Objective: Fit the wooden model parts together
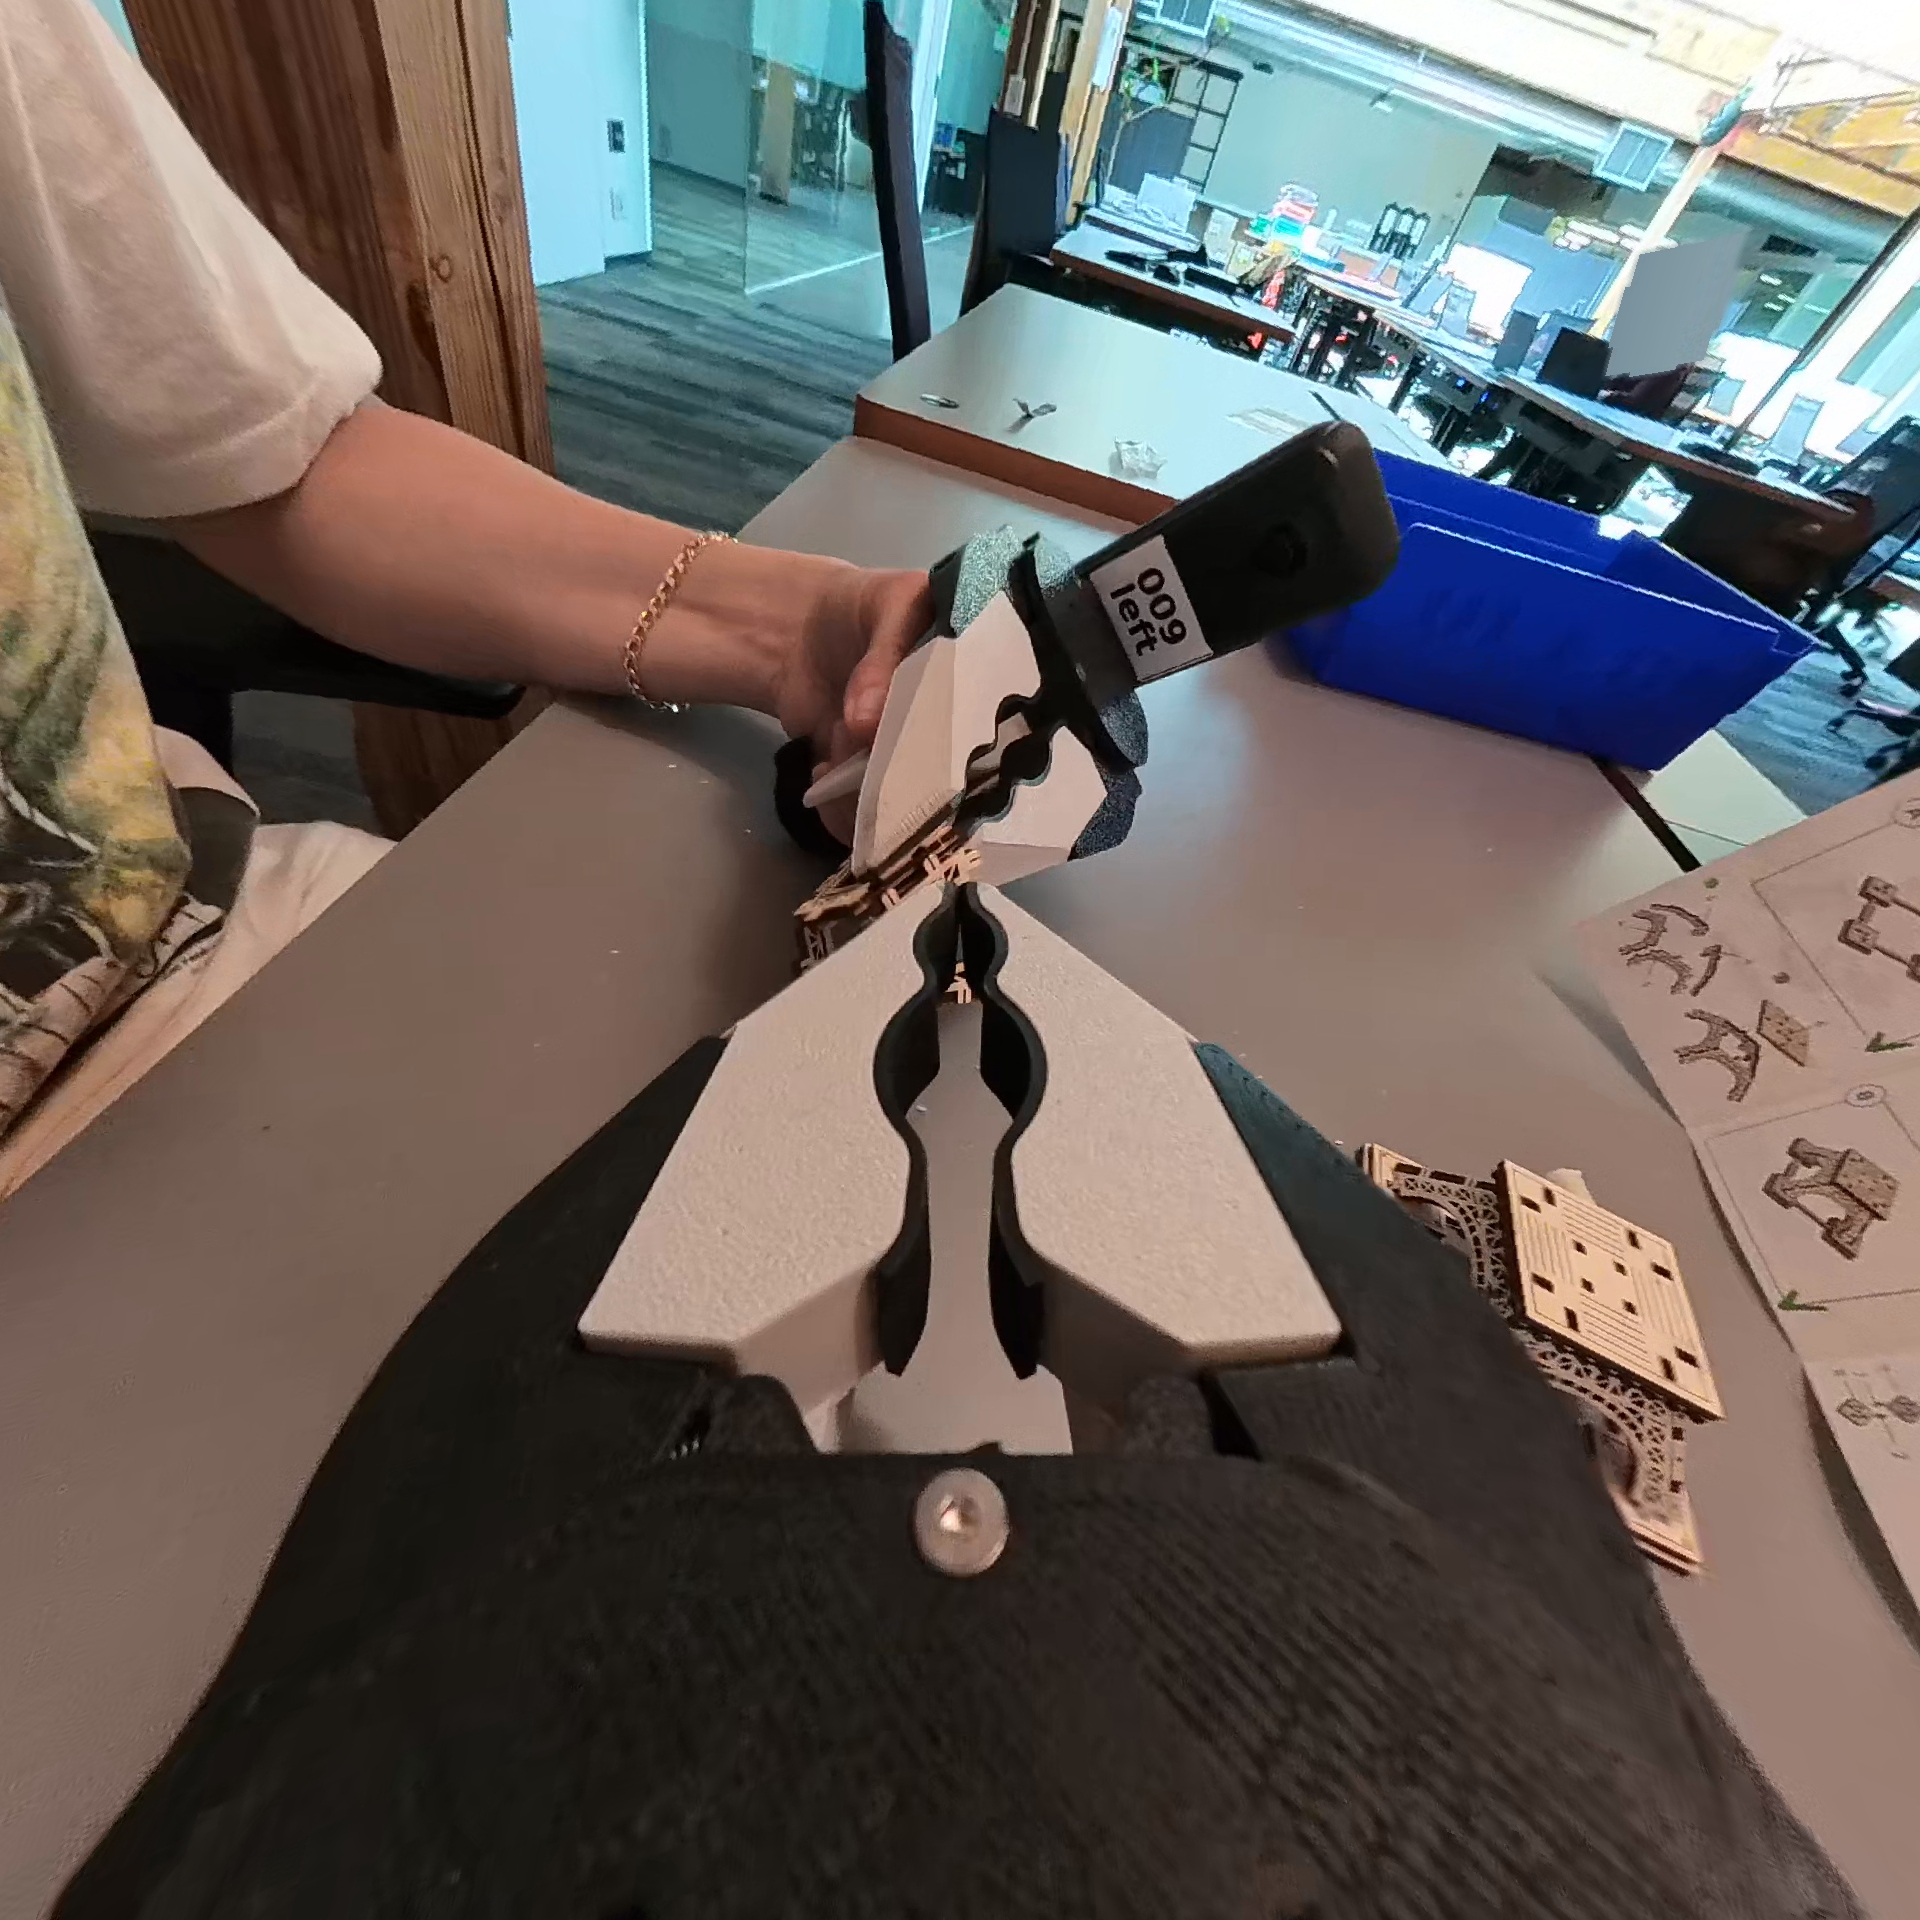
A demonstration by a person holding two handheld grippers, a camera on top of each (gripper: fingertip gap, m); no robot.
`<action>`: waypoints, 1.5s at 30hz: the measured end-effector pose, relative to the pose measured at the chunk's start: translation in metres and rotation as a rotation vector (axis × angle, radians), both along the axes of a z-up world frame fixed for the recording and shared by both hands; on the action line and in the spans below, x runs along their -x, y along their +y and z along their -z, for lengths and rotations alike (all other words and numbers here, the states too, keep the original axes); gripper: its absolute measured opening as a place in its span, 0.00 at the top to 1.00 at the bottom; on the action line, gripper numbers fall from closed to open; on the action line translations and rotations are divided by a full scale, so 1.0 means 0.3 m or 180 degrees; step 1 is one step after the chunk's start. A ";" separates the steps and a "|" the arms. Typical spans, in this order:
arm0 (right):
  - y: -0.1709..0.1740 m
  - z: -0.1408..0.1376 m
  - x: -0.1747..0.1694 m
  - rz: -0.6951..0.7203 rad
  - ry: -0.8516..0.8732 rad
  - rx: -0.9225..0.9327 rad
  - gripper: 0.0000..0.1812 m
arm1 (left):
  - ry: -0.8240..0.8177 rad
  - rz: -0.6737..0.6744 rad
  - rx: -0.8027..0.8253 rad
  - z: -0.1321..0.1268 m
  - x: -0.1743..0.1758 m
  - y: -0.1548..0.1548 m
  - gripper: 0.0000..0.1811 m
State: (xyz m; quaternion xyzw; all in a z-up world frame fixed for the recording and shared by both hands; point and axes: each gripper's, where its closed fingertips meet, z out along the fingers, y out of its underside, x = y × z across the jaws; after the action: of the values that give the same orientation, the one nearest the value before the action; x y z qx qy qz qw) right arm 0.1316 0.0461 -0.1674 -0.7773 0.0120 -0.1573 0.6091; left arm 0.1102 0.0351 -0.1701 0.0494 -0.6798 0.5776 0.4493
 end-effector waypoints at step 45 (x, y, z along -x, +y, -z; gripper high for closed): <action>-0.039 -0.046 -0.168 0.1392 -0.1058 -0.0006 0.94 | -0.0419 -0.1593 0.0448 -0.067 -0.213 -0.022 0.96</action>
State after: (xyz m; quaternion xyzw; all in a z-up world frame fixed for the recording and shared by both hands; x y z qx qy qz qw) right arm 0.1820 0.0345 -0.1535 -0.7192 0.0796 -0.4104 0.5550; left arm 0.1742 0.0285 -0.1500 0.1470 -0.6323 0.7185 0.2497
